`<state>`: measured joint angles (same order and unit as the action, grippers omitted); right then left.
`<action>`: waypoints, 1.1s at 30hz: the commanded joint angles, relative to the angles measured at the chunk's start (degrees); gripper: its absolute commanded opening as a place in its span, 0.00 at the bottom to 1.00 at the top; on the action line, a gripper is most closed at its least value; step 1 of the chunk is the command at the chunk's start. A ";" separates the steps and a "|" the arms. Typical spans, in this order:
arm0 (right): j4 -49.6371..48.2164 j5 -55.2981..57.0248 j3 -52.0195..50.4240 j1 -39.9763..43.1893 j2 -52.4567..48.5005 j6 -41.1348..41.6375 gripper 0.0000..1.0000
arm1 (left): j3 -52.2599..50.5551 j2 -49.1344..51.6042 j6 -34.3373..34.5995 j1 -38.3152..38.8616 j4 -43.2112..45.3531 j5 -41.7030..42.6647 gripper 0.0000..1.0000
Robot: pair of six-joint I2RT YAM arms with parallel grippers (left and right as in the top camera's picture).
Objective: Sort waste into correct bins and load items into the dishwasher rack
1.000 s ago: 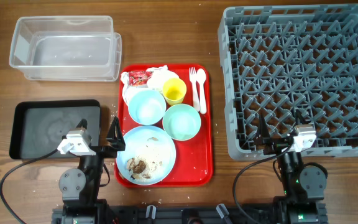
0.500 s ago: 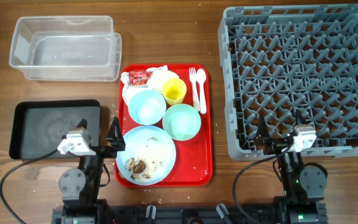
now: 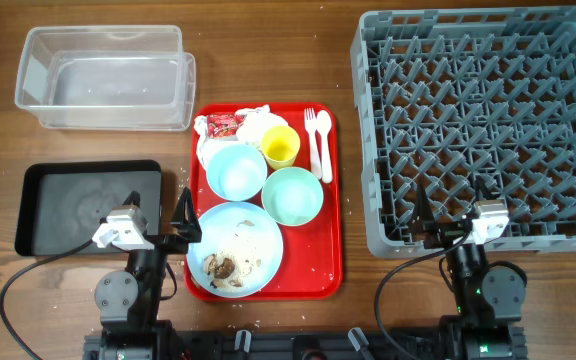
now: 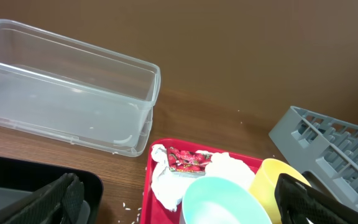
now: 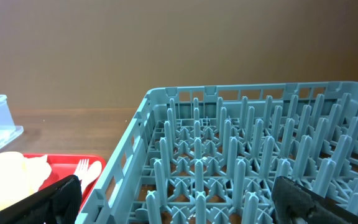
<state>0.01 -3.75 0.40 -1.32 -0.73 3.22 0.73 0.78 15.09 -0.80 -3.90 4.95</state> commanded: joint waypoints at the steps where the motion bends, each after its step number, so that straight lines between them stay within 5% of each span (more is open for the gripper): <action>1: -0.11 0.79 -0.11 -0.11 0.15 0.85 1.00 | -0.42 -0.61 -1.18 0.33 -0.22 -0.74 1.00; 27: -0.11 0.79 -0.11 -0.11 0.15 0.85 1.00 | -0.42 -0.61 -0.83 0.33 2.23 -1.07 1.00; 31: -0.11 0.79 -0.11 -0.11 0.15 0.85 1.00 | -0.42 -0.61 18.21 0.33 2.16 26.49 1.00; 33: -0.11 0.79 -0.11 -0.11 0.15 0.87 1.00 | -0.42 -0.61 23.32 0.33 3.87 32.30 1.00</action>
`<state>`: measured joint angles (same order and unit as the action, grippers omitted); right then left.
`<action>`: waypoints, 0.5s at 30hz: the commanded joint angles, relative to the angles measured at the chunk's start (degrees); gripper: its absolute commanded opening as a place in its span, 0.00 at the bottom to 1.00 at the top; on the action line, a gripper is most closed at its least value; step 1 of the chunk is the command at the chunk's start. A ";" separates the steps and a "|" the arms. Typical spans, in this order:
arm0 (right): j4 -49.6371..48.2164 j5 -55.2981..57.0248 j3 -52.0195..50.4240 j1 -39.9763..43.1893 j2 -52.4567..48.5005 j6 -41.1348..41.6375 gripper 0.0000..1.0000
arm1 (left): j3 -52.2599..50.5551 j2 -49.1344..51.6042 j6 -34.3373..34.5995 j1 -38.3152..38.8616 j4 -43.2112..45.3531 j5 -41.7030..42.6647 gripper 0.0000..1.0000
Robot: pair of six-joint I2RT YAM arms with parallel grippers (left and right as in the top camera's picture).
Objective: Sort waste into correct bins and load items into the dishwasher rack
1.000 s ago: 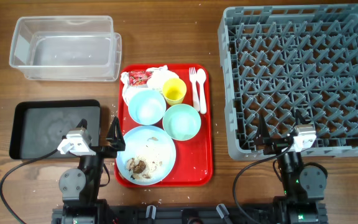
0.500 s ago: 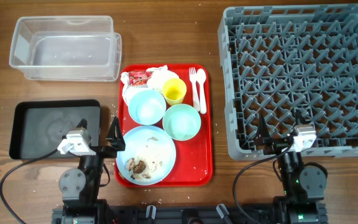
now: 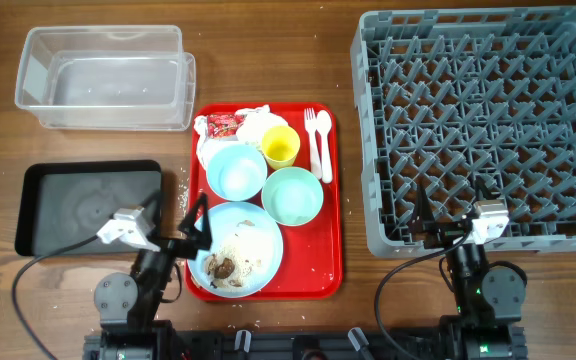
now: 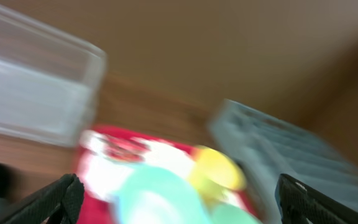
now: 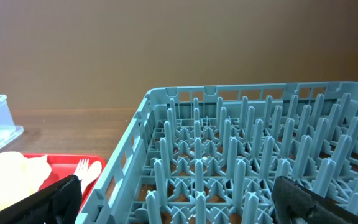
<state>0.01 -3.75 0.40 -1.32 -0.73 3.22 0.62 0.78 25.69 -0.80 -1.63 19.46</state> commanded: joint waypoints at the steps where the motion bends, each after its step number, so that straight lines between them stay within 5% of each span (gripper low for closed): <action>1: -0.11 0.79 -0.11 -0.11 0.15 0.83 1.00 | -0.31 -0.61 15.26 0.33 1.84 18.49 1.00; 4: -0.11 0.79 -0.11 -0.11 0.15 0.85 1.00 | -0.31 -0.61 23.39 0.33 7.04 19.47 1.00; 8: -0.11 0.79 -0.11 -0.11 0.15 0.85 1.00 | 0.28 -0.61 23.39 0.31 22.75 22.88 1.00; 15: -0.11 0.79 -0.11 -0.11 0.15 0.85 1.00 | 10.93 2.84 11.63 0.26 10.43 19.32 1.00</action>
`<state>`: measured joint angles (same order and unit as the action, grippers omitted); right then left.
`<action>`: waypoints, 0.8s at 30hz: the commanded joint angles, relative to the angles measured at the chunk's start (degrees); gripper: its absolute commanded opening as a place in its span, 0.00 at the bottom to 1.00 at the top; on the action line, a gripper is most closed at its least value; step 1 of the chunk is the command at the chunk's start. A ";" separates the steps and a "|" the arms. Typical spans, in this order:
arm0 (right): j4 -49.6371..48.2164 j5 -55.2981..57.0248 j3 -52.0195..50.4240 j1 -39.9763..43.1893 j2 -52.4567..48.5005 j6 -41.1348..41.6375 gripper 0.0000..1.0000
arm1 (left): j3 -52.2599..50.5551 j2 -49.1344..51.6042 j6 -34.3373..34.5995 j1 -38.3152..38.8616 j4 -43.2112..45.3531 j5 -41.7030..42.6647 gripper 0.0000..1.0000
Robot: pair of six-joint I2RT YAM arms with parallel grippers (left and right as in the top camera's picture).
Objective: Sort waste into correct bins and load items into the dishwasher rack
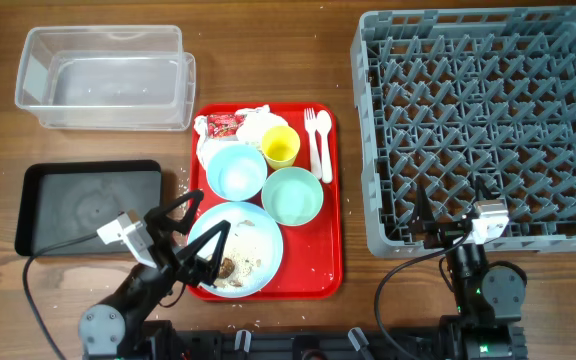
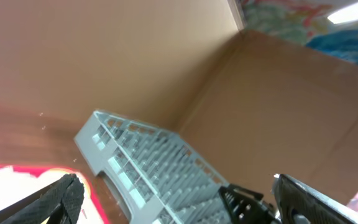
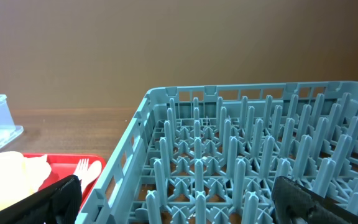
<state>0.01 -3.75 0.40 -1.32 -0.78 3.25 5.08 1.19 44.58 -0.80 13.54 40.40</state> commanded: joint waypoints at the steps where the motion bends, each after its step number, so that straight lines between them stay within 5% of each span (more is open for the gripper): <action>1: -0.11 0.79 -0.11 -0.11 0.20 0.81 1.00 | 9.09 4.07 -9.90 0.26 -8.46 -2.89 0.99; 10: -0.11 0.79 -0.11 -0.11 0.20 0.83 1.00 | 43.34 34.47 -23.39 0.33 -51.32 -10.80 1.00; 16: -0.11 0.79 -0.11 -0.11 0.20 0.83 1.00 | 47.78 43.39 -20.37 2.27 -50.45 -0.94 0.99; 17: -0.11 0.79 -0.11 -0.11 0.20 0.83 1.00 | 47.89 44.59 -20.35 4.28 -52.50 -4.61 0.99; 21: -0.11 0.79 -0.11 -0.11 0.20 0.81 1.00 | 54.14 56.57 -12.79 24.50 -69.09 -40.74 0.99; 24: -0.11 0.79 -0.11 -0.11 0.20 0.81 1.00 | 56.17 64.35 -8.44 35.34 -69.53 -48.04 1.00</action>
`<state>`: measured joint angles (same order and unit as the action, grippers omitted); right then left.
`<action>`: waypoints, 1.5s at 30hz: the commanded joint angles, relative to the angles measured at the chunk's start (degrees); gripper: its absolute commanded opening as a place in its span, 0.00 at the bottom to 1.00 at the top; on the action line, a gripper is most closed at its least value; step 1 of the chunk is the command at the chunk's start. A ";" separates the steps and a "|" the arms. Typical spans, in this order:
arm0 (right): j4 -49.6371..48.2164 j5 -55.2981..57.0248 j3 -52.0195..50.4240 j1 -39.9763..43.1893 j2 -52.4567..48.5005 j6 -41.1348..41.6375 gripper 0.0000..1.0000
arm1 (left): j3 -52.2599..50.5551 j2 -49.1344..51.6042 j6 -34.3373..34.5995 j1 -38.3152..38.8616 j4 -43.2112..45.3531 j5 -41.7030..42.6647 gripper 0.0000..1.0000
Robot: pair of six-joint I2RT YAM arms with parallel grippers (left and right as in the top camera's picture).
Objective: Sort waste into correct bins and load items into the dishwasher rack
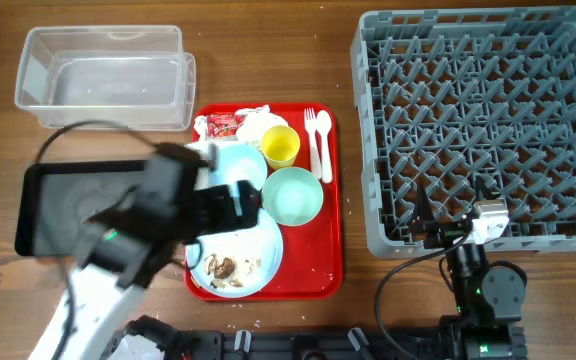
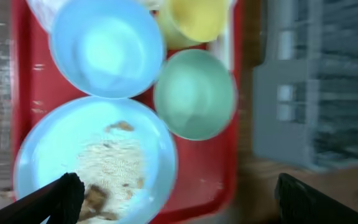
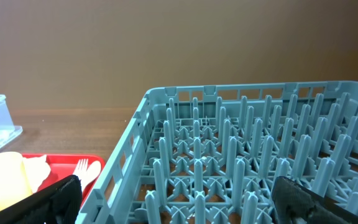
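Observation:
A red tray holds a blue plate with food scraps, a blue bowl, a green bowl, a yellow cup, a white fork and spoon, a crumpled napkin and a red wrapper. My left gripper hangs open above the tray, blurred. Its wrist view looks straight down on the plate and the green bowl. My right gripper rests open at the near edge of the grey dishwasher rack.
A clear plastic bin stands at the back left. A black bin lies left of the tray, partly under my left arm. The rack fills the right side, and the right wrist view shows its pegs close ahead.
My left arm has risen from the table's front edge and now hangs over the tray, its camera turned from the far wall to straight down on the dishes. The right arm has not moved.
Both grippers first rested open at the front edge, the left one beside the black bin. The left then stood over the plate's near side, later tilted up toward the wall. Now it hangs above the tray. Nothing on the tray has shifted.

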<state>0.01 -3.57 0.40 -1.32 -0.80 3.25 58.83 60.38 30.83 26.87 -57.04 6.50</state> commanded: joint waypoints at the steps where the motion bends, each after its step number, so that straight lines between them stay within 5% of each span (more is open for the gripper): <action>1: -0.11 0.61 -0.11 -0.11 0.22 0.83 1.00 | 2.43 7.26 5.90 9.99 2.80 -13.22 1.00; 8: -0.11 0.61 -0.11 -0.11 0.22 0.83 1.00 | 2.43 18.62 5.90 16.87 10.19 -6.45 0.99; 13: -0.11 0.61 -0.11 -0.11 0.22 0.83 1.00 | 2.43 24.92 12.87 16.96 9.73 -13.05 0.77; 20: -0.11 0.61 -0.11 -0.11 0.22 0.81 1.00 | 2.40 28.39 13.11 18.38 10.84 -15.78 0.54; 23: -0.11 0.61 -0.11 -0.11 0.22 0.83 1.00 | 2.36 28.59 13.29 19.87 13.38 -18.80 0.37; 32: -0.11 0.61 -0.11 -0.11 0.22 0.83 1.00 | 2.32 28.94 17.22 20.22 16.13 -31.32 0.40; 39: -0.11 0.61 -0.11 -0.11 0.22 0.81 1.00 | 2.29 30.16 17.88 21.99 20.15 -21.59 0.33; 45: -0.11 0.61 -0.11 -0.11 0.22 0.81 1.00 | 2.32 33.14 18.05 25.44 20.65 -20.61 0.46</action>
<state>0.01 -3.57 0.40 -1.32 -0.80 3.25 60.29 92.12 48.07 50.70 -37.01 -15.20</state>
